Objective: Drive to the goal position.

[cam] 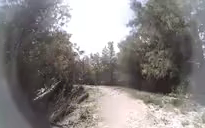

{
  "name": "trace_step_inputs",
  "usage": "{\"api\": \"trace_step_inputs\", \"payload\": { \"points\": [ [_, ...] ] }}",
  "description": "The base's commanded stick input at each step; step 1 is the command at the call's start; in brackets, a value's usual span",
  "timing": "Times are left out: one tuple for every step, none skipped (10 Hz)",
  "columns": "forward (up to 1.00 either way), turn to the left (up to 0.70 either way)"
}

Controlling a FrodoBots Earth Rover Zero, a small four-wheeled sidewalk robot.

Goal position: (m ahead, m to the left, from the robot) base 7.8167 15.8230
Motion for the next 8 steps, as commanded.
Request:
{"api": "trace_step_inputs", "payload": {
  "points": [
    [0.0, 0.0],
    [0.0, 0.0],
    [0.0, 0.0],
    [0.0, 0.0],
    [0.17, 0.0],
    [0.7, 0.0],
    [0.7, 0.0],
    [0.7, 0.0]
  ]
}}
